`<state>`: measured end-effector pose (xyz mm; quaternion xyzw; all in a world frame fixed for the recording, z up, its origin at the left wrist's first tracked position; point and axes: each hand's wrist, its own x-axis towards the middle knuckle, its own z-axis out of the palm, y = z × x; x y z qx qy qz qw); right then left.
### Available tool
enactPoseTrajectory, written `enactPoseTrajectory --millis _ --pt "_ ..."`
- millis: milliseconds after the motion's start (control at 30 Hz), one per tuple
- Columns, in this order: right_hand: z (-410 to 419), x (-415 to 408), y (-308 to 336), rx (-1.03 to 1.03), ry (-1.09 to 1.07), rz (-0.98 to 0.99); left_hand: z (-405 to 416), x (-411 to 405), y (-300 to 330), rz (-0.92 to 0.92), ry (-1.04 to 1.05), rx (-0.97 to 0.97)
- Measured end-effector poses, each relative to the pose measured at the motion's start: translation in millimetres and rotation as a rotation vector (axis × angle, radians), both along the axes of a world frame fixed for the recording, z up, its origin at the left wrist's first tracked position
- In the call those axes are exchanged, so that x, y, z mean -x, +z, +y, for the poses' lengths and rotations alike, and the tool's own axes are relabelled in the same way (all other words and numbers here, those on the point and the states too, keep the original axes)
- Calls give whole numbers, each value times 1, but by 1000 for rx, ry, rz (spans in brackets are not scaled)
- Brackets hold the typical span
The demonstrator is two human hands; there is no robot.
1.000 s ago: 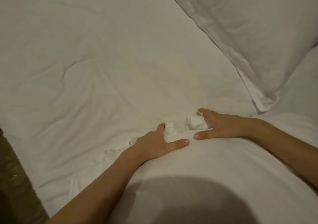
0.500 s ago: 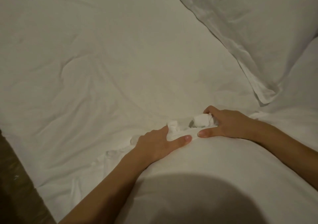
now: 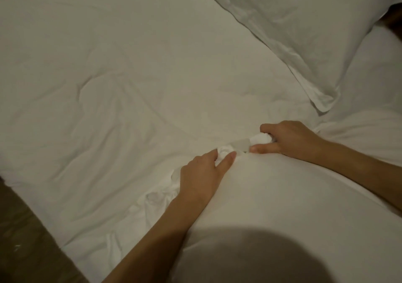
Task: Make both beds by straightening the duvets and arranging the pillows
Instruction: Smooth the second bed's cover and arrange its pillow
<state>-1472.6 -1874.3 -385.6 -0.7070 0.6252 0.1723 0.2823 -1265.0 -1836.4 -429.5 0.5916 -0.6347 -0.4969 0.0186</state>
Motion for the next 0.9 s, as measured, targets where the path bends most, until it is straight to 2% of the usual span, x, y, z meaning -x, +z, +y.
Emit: enactPoseTrajectory --millis 233,533,700,900 --pt "-2 -21 7 126 87 97 1 -21 9 -39 -6 120" --pt "-29 -48 4 151 166 89 -19 -51 16 8 13 41" --pt "-84 -69 3 145 186 140 -71 -73 12 40 42 27" --pt "-186 -115 6 210 193 174 -174 -116 16 95 56 15"
